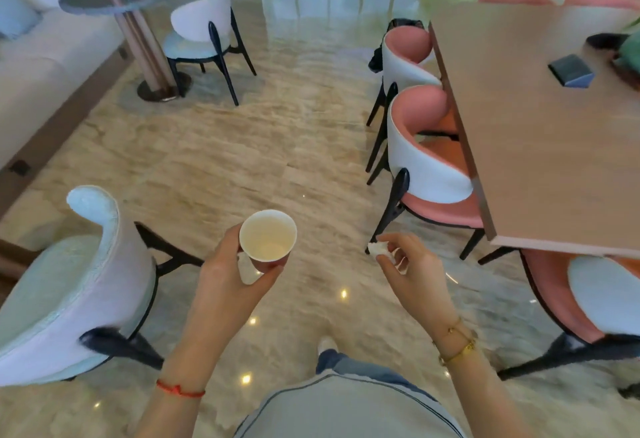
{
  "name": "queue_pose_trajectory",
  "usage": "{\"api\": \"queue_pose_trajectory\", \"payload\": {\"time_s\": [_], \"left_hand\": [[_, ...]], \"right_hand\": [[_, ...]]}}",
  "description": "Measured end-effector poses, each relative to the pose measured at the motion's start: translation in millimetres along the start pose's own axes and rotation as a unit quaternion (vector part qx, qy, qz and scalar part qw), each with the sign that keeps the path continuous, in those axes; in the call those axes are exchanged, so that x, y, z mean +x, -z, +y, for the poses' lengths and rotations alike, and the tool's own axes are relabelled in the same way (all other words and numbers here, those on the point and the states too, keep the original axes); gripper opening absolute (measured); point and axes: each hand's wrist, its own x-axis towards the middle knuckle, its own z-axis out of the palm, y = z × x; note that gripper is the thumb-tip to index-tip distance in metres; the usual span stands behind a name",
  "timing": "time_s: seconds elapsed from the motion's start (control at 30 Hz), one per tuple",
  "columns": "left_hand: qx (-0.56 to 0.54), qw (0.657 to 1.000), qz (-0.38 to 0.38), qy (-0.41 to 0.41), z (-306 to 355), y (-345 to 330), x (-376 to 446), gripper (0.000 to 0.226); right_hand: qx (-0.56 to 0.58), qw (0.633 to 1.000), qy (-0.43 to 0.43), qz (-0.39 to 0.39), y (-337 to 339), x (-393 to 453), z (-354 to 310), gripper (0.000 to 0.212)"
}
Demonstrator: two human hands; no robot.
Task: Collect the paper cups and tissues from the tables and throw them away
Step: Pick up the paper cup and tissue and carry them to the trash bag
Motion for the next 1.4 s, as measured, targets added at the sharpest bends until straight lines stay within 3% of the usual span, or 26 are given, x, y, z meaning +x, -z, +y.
{"api": "queue_pose_trajectory", "payload": {"time_s": [0.37,0.6,0.97,1.4], "left_hand": [[-0.03,0.999,-0.005,0.031,-24.2,-54.6,215.1,0.061],[-0.039,0.999,-0.019,0.014,-54.4,-88.8,394.2,0.062],[-0.048,0.996,-0.074,-0.033,-66.9,-128.3,679.8,0.06],[-0.056,0.992,-0.102,-0.044,-75.6,-244.0,950.9,0.061]], "right_hand": [[-0.007,1.0,-0.003,-0.005,-23.8,224.6,28.6,0.024],[-0.003,1.0,-0.029,0.0,-63.1,385.6,50.9,0.024],[0.004,0.995,-0.053,0.089,-71.2,648.5,59.1,0.024],[0.013,0.992,-0.084,0.092,-91.3,911.9,151.0,0.021]]}}
